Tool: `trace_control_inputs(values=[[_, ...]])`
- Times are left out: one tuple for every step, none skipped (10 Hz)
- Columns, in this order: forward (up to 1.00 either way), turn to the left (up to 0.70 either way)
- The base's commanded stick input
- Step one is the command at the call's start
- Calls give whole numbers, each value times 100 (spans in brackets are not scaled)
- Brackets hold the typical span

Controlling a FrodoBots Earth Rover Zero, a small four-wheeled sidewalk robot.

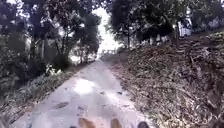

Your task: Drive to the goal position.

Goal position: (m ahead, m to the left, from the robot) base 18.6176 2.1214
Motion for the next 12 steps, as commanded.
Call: trace_control_inputs(values=[[50, 0], [50, 0], [50, 0], [50, 0], [50, 0], [50, 0], [50, 0], [50, 0], [50, 0], [50, 0], [50, 0], [50, 0]])
